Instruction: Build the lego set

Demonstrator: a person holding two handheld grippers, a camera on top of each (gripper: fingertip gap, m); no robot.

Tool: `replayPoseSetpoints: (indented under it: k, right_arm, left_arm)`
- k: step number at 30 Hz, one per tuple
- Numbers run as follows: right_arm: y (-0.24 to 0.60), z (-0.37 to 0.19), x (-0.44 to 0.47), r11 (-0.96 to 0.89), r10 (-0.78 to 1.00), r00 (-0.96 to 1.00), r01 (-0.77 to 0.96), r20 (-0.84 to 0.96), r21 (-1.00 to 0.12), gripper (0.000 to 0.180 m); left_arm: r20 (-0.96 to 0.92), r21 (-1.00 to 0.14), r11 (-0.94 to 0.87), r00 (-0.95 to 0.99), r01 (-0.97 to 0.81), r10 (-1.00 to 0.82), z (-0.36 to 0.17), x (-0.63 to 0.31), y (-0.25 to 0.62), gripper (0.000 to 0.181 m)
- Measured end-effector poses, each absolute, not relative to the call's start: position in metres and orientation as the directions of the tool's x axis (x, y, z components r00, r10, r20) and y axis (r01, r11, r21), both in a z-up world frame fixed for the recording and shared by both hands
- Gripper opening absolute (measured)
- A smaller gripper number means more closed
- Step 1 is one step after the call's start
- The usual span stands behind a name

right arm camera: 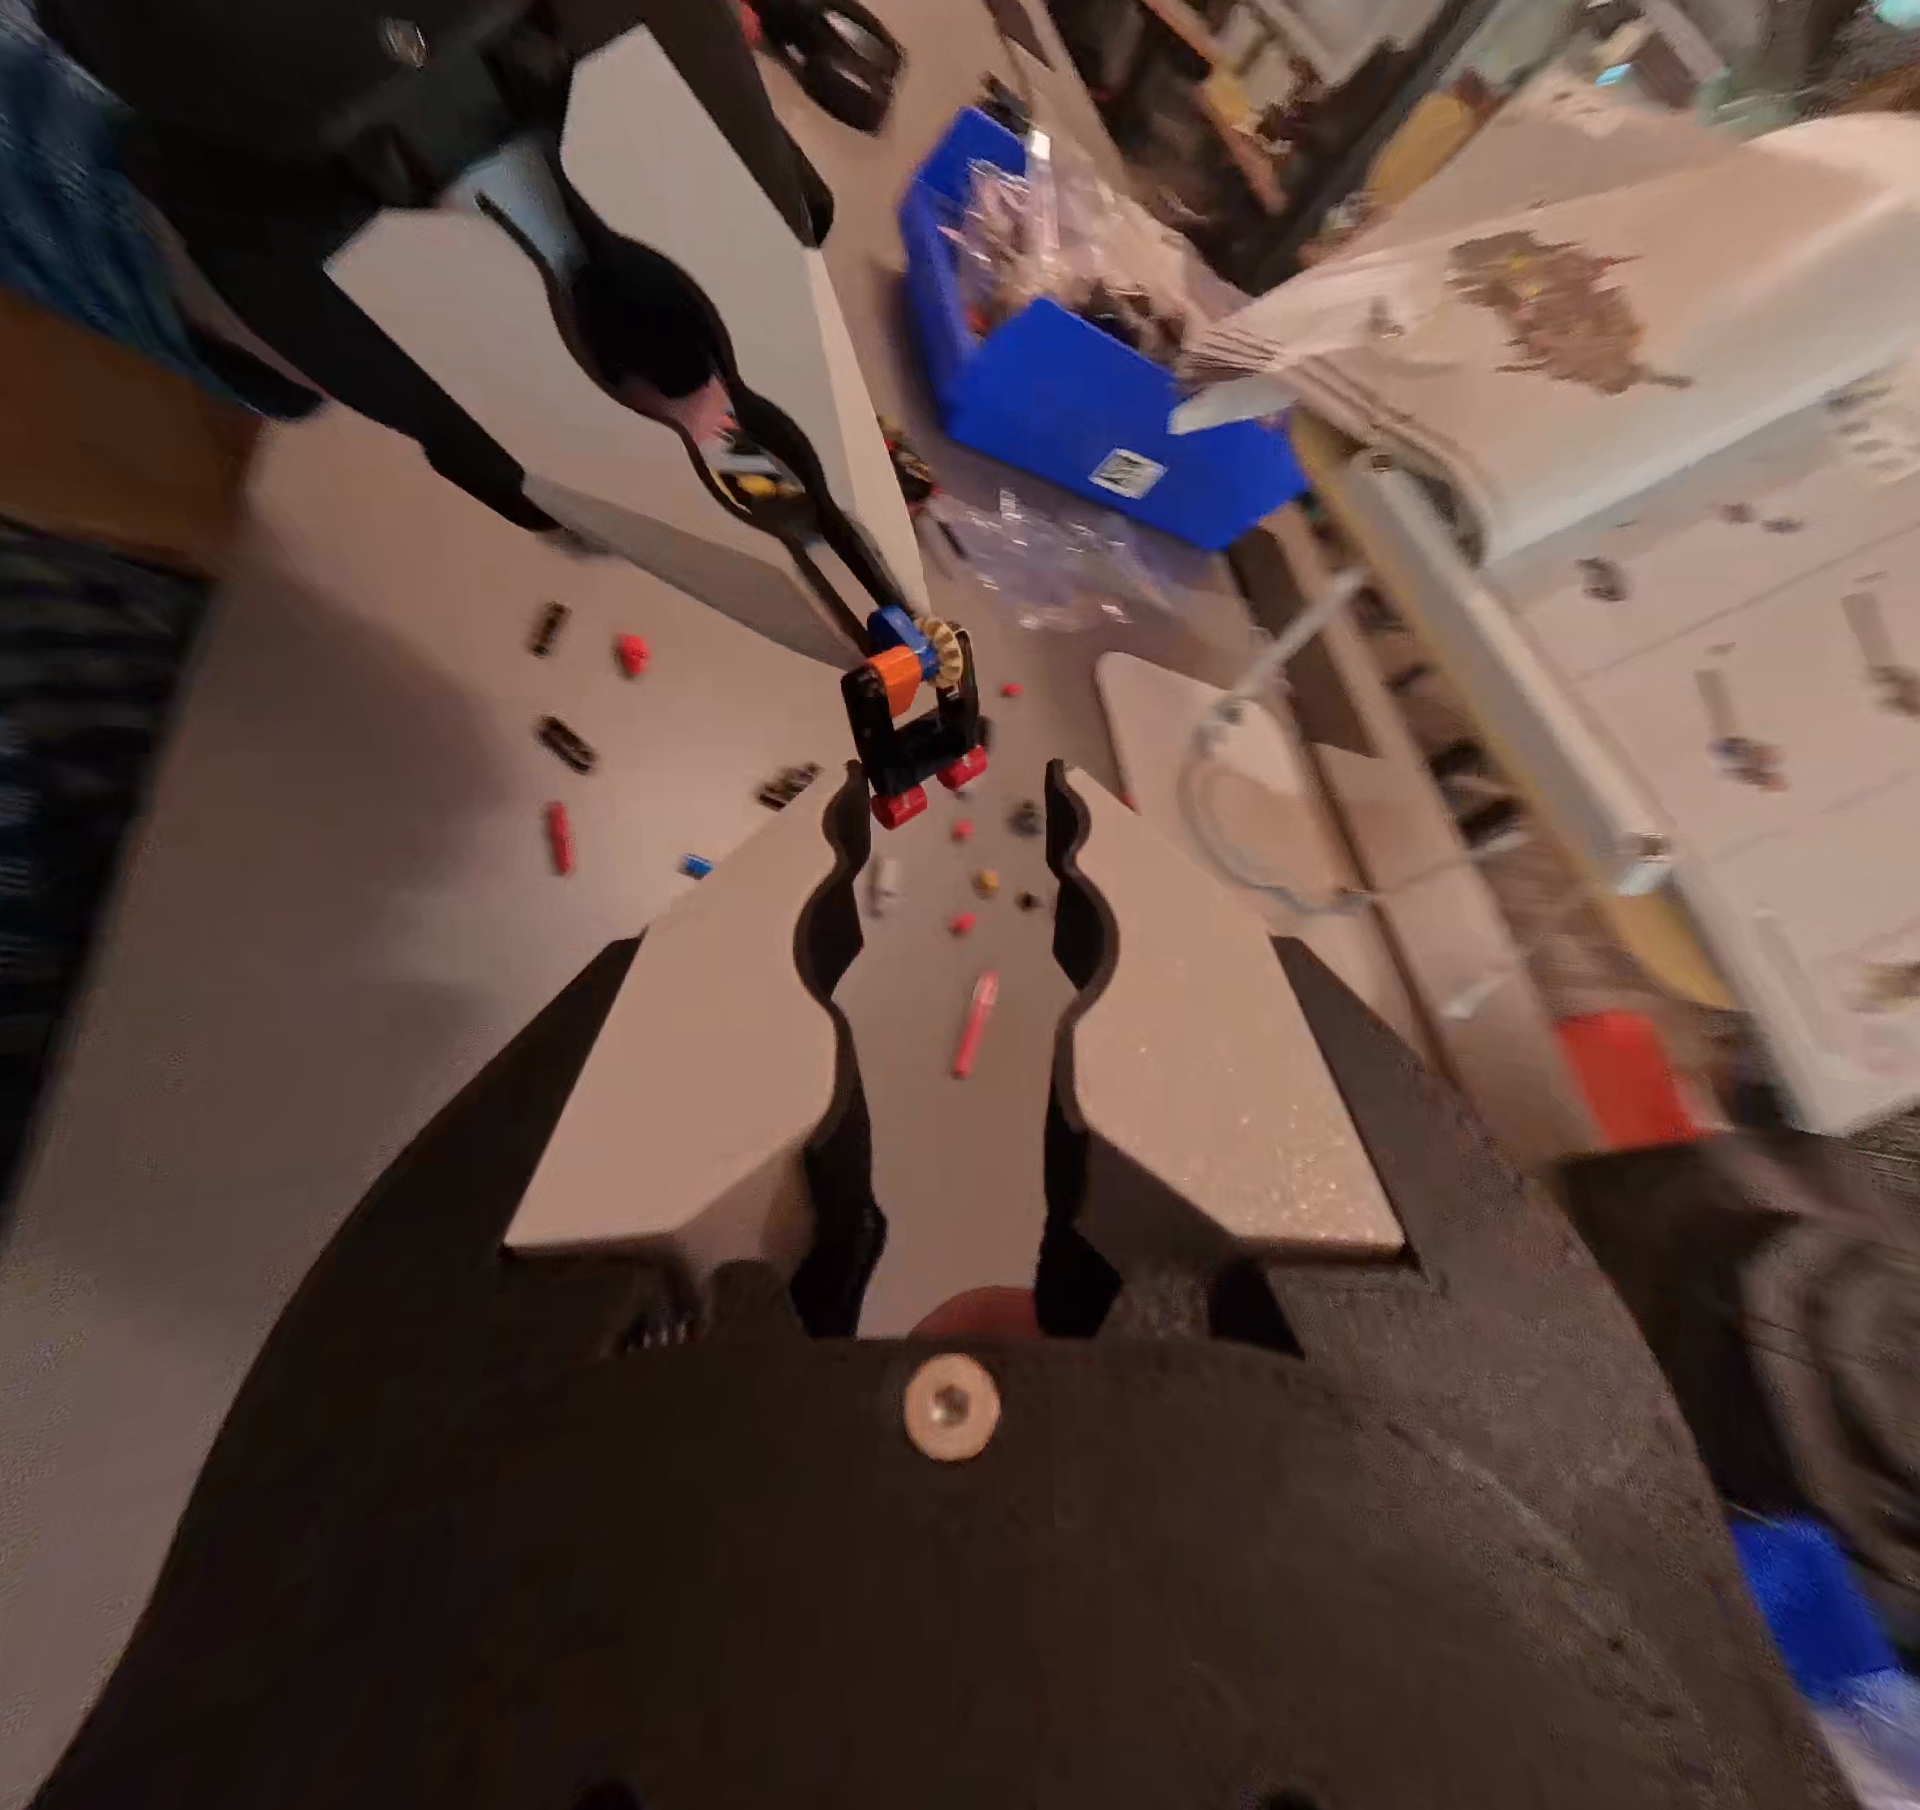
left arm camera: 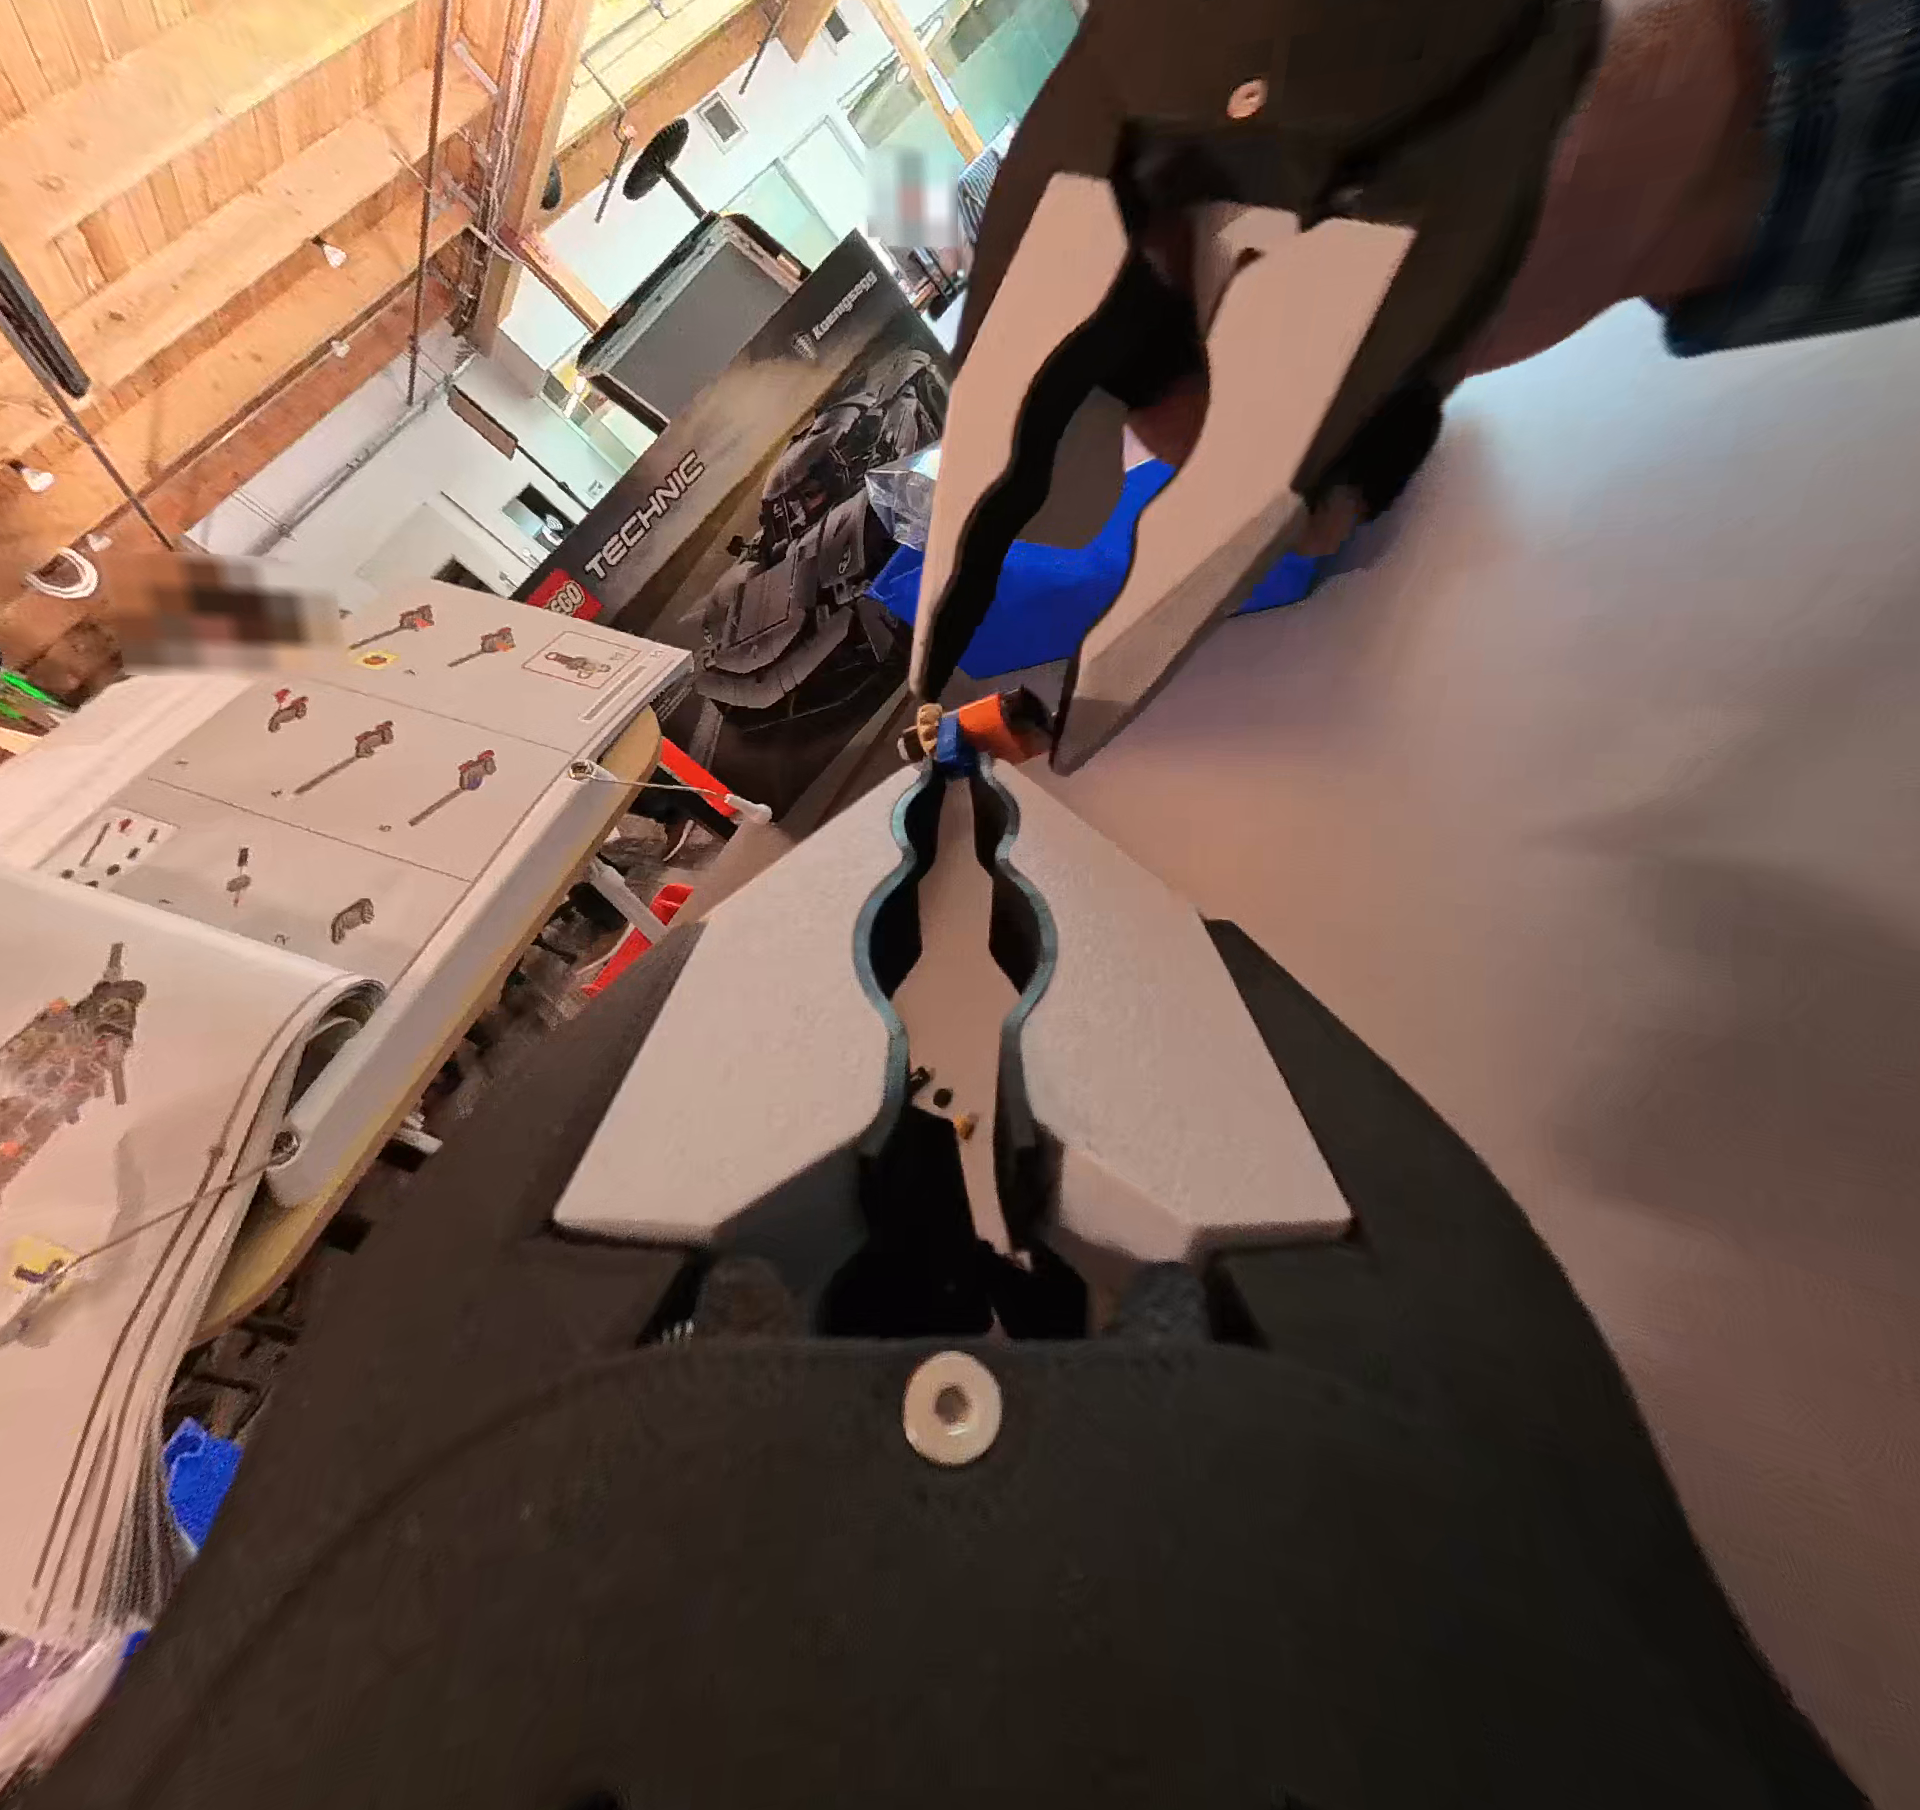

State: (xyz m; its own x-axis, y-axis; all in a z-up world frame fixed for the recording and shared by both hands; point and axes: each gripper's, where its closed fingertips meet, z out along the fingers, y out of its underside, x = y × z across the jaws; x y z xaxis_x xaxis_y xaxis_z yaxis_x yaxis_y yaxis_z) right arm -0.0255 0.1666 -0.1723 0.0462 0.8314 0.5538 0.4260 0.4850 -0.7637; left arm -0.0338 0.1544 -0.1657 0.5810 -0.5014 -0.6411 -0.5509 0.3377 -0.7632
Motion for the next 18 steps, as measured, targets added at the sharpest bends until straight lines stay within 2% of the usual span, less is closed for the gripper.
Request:
replayPoseSetpoints:
  k: [7,10,12,18]
  right_arm:
    - [0.169,-0.170,-0.031,0.586,0.670,0.144,0.500,0.728,-0.638,0.028]
    - [0.172,-0.162,-0.035,0.598,0.633,0.216,0.473,0.743,-0.647,0.027]
    - [0.170,-0.159,-0.037,0.594,0.650,0.224,0.447,0.726,-0.669,0.010]
    - [0.174,-0.158,-0.036,0.612,0.608,0.226,0.477,0.761,-0.630,0.005]
  left_arm:
    - [-0.529,-0.847,0.283,0.657,-0.451,-0.536,-0.159,-0.036,0.160,0.002]
    - [-0.481,-0.876,0.265,0.679,-0.403,-0.555,-0.156,-0.035,0.161,0.000]
    - [-0.467,-0.884,0.261,0.688,-0.389,-0.556,-0.154,-0.036,0.162,0.000]
    - [-0.413,-0.908,0.212,0.694,-0.361,-0.589,-0.158,-0.036,0.166,0.000]
